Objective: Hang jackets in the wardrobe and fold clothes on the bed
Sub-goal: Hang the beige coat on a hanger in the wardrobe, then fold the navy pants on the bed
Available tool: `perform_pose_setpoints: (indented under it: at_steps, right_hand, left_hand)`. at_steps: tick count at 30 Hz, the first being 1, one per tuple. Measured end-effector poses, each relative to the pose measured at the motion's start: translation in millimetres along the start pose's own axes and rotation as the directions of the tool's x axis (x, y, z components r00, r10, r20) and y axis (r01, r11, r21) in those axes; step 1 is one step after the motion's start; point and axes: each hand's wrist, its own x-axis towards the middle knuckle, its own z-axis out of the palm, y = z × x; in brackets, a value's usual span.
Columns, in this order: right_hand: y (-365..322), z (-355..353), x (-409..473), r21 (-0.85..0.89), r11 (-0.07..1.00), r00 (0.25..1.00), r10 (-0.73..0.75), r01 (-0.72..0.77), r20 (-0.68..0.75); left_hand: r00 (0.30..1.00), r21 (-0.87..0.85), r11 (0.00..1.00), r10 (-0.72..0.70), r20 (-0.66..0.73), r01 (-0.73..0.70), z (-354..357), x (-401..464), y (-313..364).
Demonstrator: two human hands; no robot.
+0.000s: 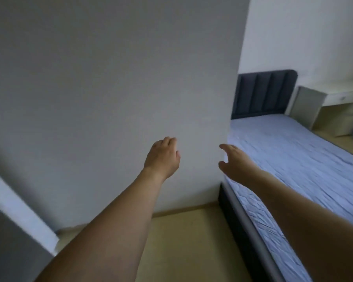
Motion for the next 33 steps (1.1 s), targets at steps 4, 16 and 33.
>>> perform_pose_setpoints:
  at_steps: [4, 16, 33]
  right_hand:
    - [127, -63, -46, -0.008, 0.987, 0.986, 0.157, -0.158, -0.055]
    - [439, -172, -138, 0.021, 0.868, 0.864, 0.496, -0.496, -0.086]
    - [839, -344, -144, 0.115, 0.698, 0.694, 0.715, -0.706, -0.082]
  left_hand:
    - [0.985, -0.025, 0.986, 0.163, 0.06, -0.162, 50, 35, 142]
    - [0.858, -0.166, 0.884, 0.466, 0.216, -0.438, 206, 108, 471]
    - [0.764, -0.331, 0.872, 0.48, 0.431, -0.361, 386, 239, 862]
